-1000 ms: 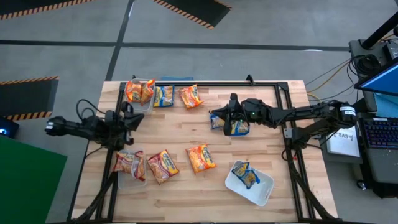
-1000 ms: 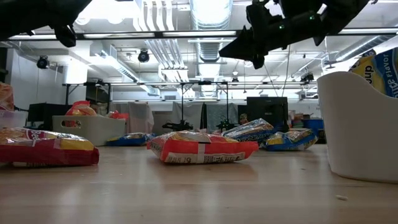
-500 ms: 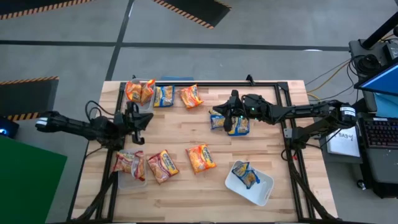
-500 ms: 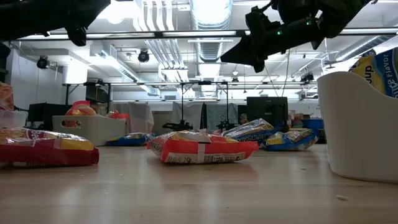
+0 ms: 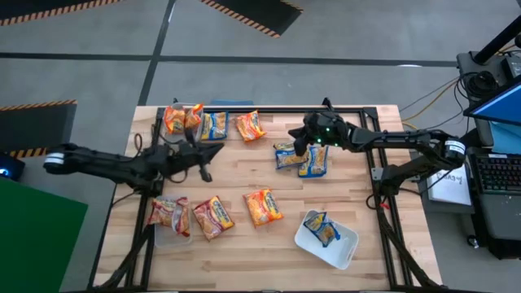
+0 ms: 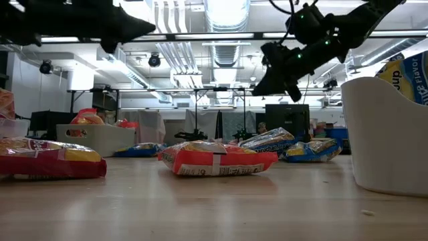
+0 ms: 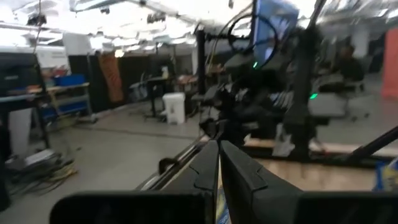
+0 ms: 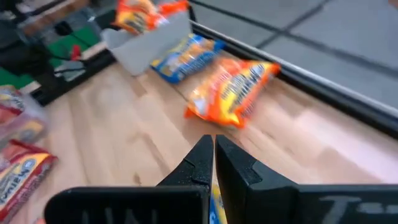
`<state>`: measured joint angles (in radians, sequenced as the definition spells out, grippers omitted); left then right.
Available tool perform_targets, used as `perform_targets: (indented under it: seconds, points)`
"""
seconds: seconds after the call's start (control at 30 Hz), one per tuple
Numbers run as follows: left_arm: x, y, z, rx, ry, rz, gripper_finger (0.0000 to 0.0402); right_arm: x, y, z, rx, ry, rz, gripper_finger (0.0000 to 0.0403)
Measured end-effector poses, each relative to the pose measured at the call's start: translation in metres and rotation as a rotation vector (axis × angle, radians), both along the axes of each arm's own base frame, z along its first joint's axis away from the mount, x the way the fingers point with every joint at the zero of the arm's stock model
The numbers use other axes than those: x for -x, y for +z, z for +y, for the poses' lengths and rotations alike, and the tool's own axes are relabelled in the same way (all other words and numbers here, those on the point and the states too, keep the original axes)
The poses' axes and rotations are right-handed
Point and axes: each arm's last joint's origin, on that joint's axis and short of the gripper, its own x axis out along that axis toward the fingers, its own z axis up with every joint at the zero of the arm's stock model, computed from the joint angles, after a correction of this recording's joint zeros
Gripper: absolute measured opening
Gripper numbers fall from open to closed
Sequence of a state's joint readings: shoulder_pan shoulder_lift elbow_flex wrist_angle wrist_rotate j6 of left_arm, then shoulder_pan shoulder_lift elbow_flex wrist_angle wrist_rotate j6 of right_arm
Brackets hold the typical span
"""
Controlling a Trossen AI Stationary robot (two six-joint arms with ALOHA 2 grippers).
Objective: Sort Maruchan noodles
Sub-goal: Put the orange noodle pack into the gray bin
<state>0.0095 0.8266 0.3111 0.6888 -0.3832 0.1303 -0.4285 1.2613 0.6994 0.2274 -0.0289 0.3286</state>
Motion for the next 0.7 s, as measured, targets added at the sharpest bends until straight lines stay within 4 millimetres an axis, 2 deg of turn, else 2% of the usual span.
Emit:
perform_targets:
  seconds: [0.2, 0.3, 0.43, 0.7]
  points:
    - [-0.015, -0.006, 0.013, 0.003, 0.065, 0.08, 0.0, 0.005, -0.003, -0.008, -0.083, -0.095, -0.006, 0.001]
    - [-0.019, -0.008, 0.016, -0.002, 0.079, 0.102, 0.0, 0.006, -0.003, -0.009, -0.13, -0.127, -0.026, 0.0025]
    - [-0.02, -0.004, 0.017, -0.036, 0.091, 0.106, 0.0, 0.006, -0.003, -0.01, -0.173, -0.149, -0.038, 0.0062]
    - [-0.01, 0.012, 0.016, -0.123, 0.107, 0.093, 0.0, 0.006, -0.004, -0.009, -0.287, -0.206, -0.087, 0.0158]
